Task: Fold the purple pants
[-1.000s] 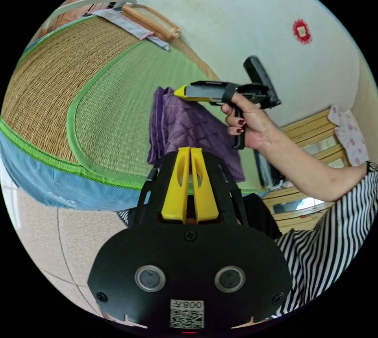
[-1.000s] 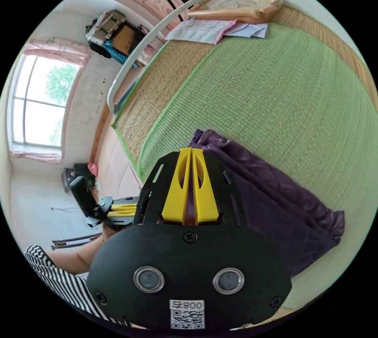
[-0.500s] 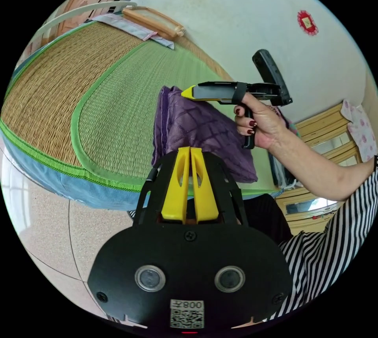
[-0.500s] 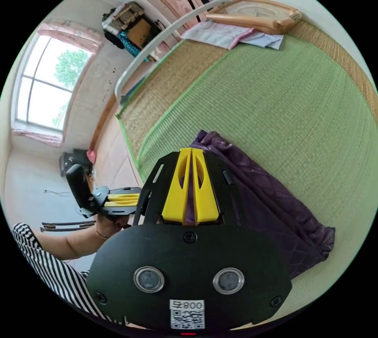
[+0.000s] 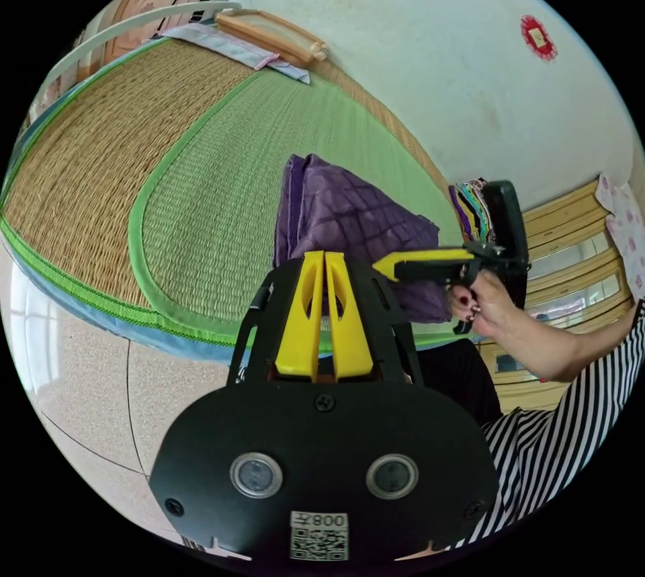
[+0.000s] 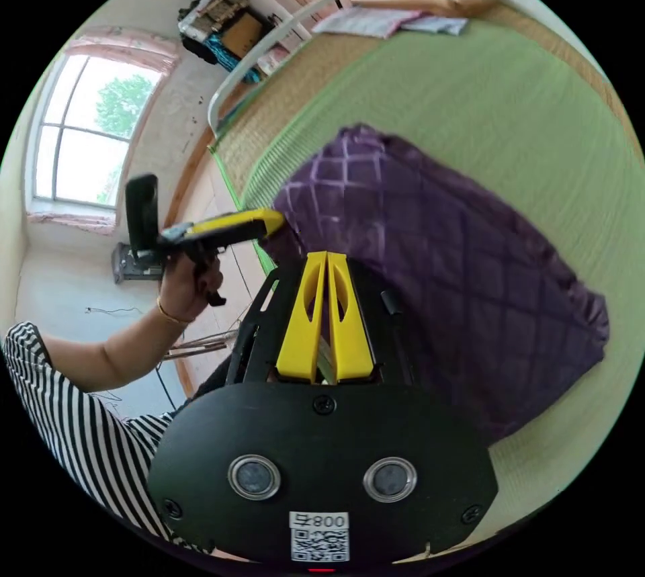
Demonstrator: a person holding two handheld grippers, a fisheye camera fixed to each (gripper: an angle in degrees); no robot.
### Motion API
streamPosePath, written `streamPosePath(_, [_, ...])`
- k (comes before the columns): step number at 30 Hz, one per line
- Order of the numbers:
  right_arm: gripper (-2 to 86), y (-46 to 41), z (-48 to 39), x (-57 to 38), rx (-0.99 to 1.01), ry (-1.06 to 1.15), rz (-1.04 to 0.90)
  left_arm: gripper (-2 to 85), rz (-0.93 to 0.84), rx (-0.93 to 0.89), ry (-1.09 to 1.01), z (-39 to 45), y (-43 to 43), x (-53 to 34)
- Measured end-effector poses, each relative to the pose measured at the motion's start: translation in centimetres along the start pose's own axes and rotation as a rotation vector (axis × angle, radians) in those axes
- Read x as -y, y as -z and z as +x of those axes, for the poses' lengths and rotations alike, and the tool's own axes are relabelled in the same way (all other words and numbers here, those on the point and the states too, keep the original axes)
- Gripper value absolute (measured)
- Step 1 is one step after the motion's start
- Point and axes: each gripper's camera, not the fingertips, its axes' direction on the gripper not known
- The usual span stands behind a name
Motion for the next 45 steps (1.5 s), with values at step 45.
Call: streamPosePath(45, [0.1,-10.3,19.5,-25.5,0.198,-0.293,0.219,0.6,-0.243,-0.064,-0.176,18.1,-5.0,-0.5])
